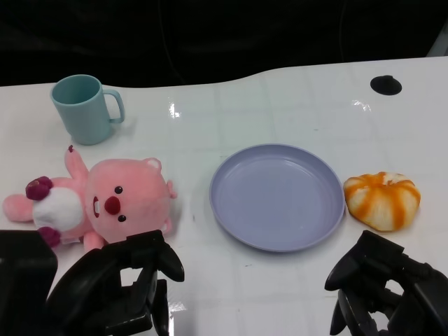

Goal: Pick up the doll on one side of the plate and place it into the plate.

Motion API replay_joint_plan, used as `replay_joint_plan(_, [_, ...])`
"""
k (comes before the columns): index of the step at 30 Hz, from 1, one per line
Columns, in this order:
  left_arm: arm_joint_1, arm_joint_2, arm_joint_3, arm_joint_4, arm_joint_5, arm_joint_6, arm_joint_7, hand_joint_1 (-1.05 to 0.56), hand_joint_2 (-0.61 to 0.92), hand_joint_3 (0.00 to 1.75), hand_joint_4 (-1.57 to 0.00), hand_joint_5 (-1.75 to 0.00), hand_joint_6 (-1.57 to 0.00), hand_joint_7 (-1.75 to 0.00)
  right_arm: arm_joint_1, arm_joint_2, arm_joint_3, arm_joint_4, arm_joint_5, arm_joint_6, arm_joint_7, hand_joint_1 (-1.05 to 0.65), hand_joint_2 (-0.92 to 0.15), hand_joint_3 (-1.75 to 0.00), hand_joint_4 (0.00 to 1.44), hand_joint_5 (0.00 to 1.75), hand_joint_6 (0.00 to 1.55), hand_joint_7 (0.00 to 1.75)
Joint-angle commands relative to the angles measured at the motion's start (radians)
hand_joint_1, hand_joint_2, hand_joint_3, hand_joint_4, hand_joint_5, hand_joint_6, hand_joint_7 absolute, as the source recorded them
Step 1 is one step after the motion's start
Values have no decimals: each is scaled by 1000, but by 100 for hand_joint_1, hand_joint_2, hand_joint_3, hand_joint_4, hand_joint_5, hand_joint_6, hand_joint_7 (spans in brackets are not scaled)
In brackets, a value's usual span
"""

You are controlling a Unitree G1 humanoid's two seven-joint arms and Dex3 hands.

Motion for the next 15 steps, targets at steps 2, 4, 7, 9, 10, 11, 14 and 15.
replay_joint_plan(2, [-1, 11, 6, 9, 11, -6, 7, -8, 43, 141, -87, -175, -80, -162, -3, -6, -1, 2, 2, 7, -1, -24, -64, -111, 62, 175, 51, 152])
replay_joint_plan(4, [-1, 11, 6, 9, 12, -8, 7, -8, 43, 141, -87, -175, -80, -162, -4, -6, -1, 2, 1, 7, -2, -24, -63, -110, 62, 175, 51, 152])
replay_joint_plan(7, [-1, 10, 7, 10, 13, -7, 5, -8, 43, 140, -87, -175, -80, -162, -3, -5, 0, 3, 0, 3, -2, -24, -63, -110, 62, 174, 51, 151])
replay_joint_plan(9, [-1, 11, 6, 7, 16, -5, 7, -8, 43, 140, -87, -175, -80, -162, -2, -4, 0, 3, 2, 2, -1, -24, -63, -110, 62, 175, 51, 151])
replay_joint_plan(10, [-1, 11, 7, 7, 16, -4, 8, -8, 43, 140, -87, -175, -80, -162, -3, -4, 0, 3, 2, 1, -2, -24, -63, -110, 62, 175, 51, 151])
replay_joint_plan(11, [-1, 11, 7, 7, 16, -4, 8, -8, 43, 140, -87, -175, -80, -162, -3, -3, 0, 3, 2, 3, -2, -24, -63, -111, 62, 175, 51, 152])
replay_joint_plan(14, [-2, 10, 9, 11, 14, -7, 6, -8, 43, 141, -87, -175, -80, -162, -4, -3, 0, 1, 3, 9, -4, -25, -63, -111, 62, 175, 51, 152])
replay_joint_plan(15, [-3, 9, 11, 15, 12, -13, 2, -8, 43, 141, -86, -175, -80, -162, -5, -3, 0, 1, 3, 10, -4, -25, -63, -111, 62, 175, 51, 152])
